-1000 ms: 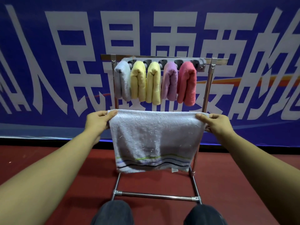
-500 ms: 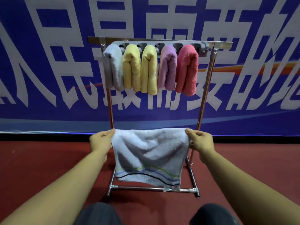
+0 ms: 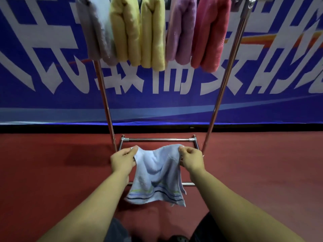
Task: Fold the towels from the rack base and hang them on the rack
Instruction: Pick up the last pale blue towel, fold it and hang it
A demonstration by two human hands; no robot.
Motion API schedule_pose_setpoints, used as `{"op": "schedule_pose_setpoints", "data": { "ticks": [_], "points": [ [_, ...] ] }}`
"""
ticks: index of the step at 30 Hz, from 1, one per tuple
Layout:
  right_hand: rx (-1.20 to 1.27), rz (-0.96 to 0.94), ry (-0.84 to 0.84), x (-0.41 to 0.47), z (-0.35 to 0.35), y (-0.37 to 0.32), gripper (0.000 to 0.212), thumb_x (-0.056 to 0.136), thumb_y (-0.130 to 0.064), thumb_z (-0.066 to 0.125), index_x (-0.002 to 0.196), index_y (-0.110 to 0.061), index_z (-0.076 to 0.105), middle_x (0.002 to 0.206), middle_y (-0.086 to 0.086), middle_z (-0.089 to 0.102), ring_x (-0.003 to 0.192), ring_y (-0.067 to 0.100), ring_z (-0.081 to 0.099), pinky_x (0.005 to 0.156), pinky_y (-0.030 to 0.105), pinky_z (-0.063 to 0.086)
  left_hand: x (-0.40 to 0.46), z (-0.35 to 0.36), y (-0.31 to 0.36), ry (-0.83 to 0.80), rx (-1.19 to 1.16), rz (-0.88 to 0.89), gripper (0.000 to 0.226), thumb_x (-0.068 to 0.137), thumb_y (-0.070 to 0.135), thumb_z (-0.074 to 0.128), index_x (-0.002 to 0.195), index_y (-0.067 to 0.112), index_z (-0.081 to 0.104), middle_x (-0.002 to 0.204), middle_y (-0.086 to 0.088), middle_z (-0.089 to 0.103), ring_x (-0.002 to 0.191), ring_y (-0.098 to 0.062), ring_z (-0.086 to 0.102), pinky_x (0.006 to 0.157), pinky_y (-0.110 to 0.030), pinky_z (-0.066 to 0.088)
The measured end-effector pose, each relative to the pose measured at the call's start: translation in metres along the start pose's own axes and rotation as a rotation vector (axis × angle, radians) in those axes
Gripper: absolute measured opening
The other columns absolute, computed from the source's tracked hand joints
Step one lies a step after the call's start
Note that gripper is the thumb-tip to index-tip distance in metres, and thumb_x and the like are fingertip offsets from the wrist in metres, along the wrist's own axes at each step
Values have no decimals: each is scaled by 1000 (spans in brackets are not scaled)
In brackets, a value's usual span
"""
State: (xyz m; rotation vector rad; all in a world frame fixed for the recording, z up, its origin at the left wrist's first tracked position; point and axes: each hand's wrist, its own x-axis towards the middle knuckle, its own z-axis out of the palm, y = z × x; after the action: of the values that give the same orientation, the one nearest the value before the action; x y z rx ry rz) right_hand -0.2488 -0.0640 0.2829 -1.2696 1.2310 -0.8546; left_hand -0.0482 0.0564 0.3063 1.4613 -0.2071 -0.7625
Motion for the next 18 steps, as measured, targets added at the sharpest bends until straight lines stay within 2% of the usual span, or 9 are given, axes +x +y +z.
{"op": "schedule_pose_setpoints", "data": {
  "ticks": [3,5,6,8,10,13,18],
  "points": [
    [-50,-27,-45,4,10,5,63,76,-58,56,74,5,57,64,2,48,68,16,46,64,48,52,-3,10,-4,-55,11,-19,9,93,7,72,99,1,73,95,-19,71,88,-29,67,85,-42,60],
    [-79,-43,-82,3,15,7,65,74,-61,54,82,3,61,66,1,54,69,16,49,73,59,57,-8,17,-4,-91,2,-47,17,97,4,65,111,-5,70,102,-21,71,94,-30,69,85,-40,62],
    [-83,-45,-93,2,17,6,63,73,-61,54,83,0,63,66,2,56,70,17,51,77,61,57,-10,20,-4,-103,4,-48,20,98,3,63,114,-7,69,104,-21,71,96,-30,69,88,-41,61],
    [-85,-46,-88,-1,21,1,53,72,-59,57,83,-9,69,69,7,66,72,18,58,82,59,57,-16,26,-3,-128,5,-37,16,98,4,64,110,-2,70,105,-21,70,96,-29,68,92,-43,59],
    [-96,-47,-61,-4,24,-3,46,72,-58,61,83,-15,73,79,7,76,78,19,68,85,57,60,-23,30,0,-157,-8,-28,9,96,5,67,102,5,72,105,-19,73,96,-27,69,87,-38,60],
    [-150,-74,-60,-13,28,-12,44,76,-57,62,88,-17,73,80,-1,77,76,16,69,84,53,60,-29,35,1,-170,-8,-28,11,91,7,74,100,3,74,105,-19,76,96,-28,72,86,-39,61],
    [-144,-112,-93,-30,33,-28,25,87,-39,70,84,-16,77,80,-3,78,77,14,70,84,50,61,-37,43,3,-186,7,-35,22,87,10,79,105,-2,72,102,-20,77,101,-30,74,92,-44,60]
  ]
}}
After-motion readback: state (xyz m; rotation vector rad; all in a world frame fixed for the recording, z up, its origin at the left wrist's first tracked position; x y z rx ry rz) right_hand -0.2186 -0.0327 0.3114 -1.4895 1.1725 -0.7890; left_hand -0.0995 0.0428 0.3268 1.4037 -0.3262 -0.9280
